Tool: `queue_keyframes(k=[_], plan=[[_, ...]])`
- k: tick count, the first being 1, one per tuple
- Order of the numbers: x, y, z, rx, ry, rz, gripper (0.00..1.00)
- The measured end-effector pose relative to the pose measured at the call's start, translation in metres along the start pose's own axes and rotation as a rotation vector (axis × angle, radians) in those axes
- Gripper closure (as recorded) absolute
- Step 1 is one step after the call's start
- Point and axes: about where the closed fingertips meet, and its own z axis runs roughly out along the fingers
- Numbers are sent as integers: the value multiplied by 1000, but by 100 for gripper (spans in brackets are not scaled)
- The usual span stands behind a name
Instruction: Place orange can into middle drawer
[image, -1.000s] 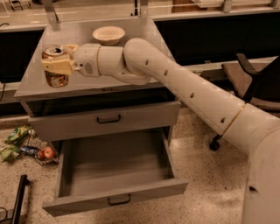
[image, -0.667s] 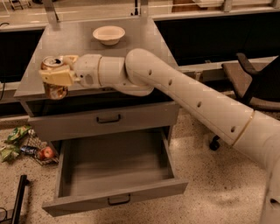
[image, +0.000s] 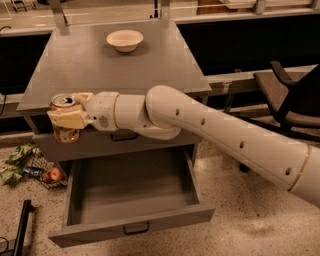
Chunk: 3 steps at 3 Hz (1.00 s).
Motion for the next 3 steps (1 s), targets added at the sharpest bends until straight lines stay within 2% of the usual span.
queue_keyframes(k=[1, 2, 3], plan=[[37, 6, -1, -7, -42, 45, 100], [101, 11, -2, -52, -20, 70, 100], [150, -3, -6, -87, 21, 67, 100]])
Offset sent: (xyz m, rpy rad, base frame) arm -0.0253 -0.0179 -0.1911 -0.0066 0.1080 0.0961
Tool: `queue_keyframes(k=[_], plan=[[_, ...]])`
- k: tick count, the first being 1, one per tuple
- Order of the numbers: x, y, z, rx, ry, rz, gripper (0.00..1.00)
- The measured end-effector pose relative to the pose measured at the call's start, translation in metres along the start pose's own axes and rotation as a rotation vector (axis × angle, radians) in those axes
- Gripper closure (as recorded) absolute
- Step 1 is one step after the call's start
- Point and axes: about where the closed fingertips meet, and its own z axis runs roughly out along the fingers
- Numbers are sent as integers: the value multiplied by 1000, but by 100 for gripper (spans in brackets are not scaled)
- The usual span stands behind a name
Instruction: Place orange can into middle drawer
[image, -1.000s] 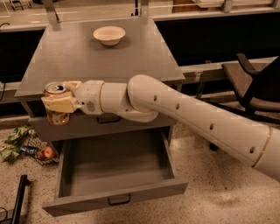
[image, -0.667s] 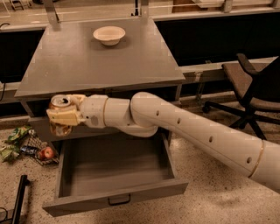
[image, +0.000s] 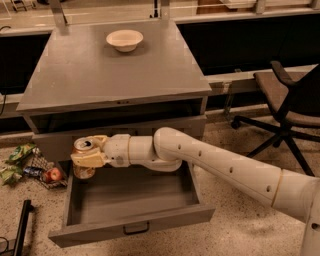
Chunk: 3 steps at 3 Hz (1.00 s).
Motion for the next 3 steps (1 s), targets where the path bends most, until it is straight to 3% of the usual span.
queue_keyframes(k=[2, 3], plan=[[11, 0, 7, 5, -7, 28, 100], [38, 0, 11, 31, 29, 73, 100]])
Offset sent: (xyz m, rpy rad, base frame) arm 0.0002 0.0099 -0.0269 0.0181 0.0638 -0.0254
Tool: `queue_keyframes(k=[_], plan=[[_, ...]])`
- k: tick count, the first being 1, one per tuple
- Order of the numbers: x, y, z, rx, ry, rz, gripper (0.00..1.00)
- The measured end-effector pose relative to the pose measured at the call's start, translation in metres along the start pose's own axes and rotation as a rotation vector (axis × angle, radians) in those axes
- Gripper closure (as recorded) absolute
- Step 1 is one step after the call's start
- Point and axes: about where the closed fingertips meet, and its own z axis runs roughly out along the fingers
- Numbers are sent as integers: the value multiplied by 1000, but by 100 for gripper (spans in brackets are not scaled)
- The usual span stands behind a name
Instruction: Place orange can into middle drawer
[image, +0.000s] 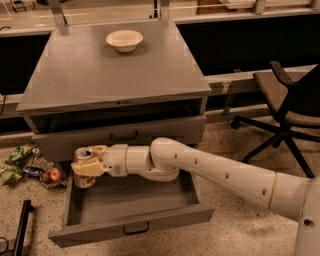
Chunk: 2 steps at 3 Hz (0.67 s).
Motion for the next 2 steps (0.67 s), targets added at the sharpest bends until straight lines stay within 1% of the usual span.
queue_keyframes(k=[1, 2], plan=[[28, -6, -2, 44, 61, 20, 100], [52, -11, -5, 32, 134, -112, 100]])
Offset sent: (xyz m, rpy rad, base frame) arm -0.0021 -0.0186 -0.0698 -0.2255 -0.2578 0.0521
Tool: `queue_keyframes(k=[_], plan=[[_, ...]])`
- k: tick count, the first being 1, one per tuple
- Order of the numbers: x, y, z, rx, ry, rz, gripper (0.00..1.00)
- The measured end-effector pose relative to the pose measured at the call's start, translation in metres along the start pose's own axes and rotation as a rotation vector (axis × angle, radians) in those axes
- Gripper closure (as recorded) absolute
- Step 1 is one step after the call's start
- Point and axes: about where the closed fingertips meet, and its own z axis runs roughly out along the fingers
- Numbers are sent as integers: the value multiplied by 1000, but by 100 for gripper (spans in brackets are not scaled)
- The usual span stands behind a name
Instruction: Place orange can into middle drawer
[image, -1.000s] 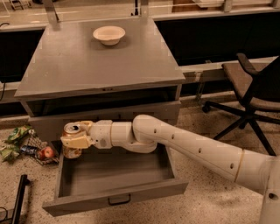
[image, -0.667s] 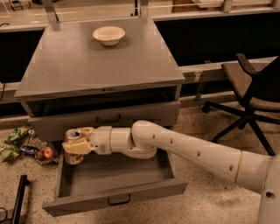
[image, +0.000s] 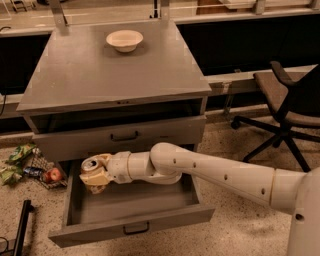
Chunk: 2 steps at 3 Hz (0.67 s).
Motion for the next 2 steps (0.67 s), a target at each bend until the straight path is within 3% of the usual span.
queue_keyframes(k=[1, 2], plan=[[24, -9, 5, -33, 24, -136, 100], [57, -28, 7, -38, 41, -220, 100]])
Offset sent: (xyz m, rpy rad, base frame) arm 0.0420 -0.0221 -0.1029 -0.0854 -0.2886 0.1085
